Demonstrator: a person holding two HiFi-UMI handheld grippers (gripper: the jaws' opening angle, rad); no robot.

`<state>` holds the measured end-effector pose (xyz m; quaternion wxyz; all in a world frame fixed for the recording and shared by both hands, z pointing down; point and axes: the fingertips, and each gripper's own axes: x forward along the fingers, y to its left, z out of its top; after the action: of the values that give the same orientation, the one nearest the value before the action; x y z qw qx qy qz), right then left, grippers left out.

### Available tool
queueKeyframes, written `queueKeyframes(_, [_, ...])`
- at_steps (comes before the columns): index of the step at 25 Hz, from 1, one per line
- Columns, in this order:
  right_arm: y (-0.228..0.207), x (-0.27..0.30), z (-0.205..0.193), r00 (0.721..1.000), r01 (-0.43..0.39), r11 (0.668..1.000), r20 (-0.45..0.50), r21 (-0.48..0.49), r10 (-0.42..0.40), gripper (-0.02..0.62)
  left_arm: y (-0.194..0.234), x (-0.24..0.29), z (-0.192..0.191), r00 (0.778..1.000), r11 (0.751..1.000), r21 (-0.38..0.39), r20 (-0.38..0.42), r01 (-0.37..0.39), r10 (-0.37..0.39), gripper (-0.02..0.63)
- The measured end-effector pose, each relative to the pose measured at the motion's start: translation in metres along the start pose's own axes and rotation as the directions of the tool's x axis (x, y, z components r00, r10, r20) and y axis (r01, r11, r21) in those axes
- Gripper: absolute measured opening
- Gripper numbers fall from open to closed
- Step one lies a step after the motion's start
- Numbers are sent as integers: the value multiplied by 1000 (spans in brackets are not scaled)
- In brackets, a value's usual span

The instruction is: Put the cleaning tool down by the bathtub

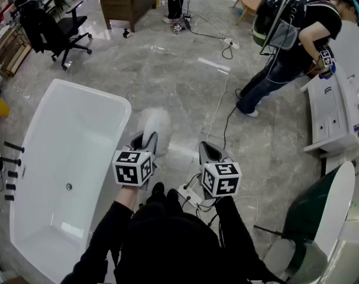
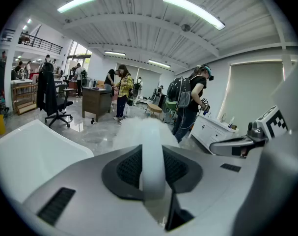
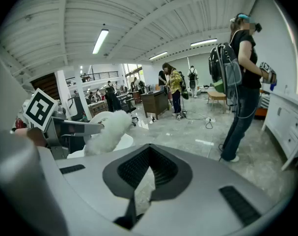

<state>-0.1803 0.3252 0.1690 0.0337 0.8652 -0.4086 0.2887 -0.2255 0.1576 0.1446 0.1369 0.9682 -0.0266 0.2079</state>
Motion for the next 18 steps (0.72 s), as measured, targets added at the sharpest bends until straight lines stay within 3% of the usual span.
queueKeyframes(8, [-15,-3,4,1000,11,999,2,-43,-11,0,-3,13,16,1000,1000,27,21,-11,10,95])
queueKeyframes(18, [-28,-3,10,999,33,999,18,-42,-32,0,2,28,24,997,998,-16,47,-58,58,95])
